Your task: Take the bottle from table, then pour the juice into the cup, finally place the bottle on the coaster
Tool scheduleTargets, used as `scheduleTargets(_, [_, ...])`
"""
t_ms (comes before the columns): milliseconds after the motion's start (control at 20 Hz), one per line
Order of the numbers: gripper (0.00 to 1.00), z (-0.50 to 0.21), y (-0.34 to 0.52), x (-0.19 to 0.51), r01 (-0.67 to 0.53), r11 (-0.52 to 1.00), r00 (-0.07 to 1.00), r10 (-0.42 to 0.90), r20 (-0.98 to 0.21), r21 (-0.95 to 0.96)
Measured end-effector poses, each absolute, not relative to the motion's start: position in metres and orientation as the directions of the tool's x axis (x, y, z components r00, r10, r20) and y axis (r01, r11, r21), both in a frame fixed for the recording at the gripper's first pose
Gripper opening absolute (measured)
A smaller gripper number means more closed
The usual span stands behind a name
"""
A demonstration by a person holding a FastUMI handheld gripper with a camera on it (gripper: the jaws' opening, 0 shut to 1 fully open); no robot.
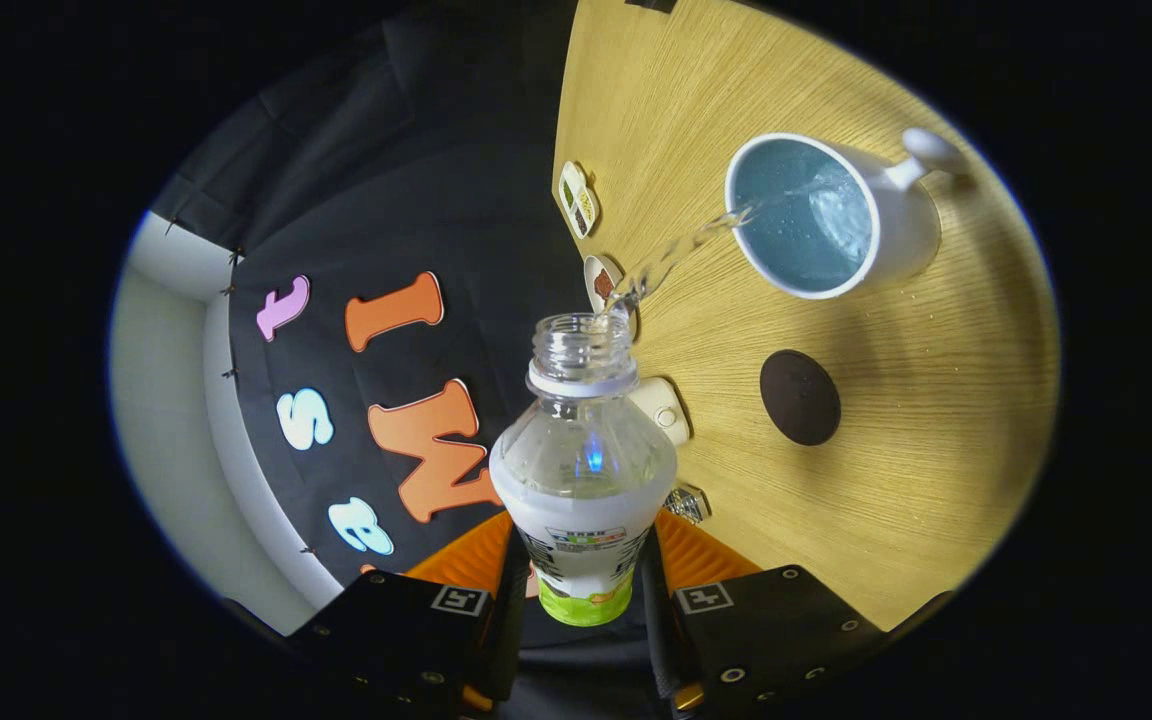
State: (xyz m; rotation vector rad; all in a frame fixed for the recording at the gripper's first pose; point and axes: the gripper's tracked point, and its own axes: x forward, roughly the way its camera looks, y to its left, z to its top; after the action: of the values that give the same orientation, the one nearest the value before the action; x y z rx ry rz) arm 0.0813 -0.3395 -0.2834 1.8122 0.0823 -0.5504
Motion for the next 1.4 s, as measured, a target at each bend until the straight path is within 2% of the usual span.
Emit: scheduleTargets(1400, [0.53, -0.2750, -0.3442, 0.0804, 0.284, -0.419, 0.887, -0.227, -0.402, 0.863])
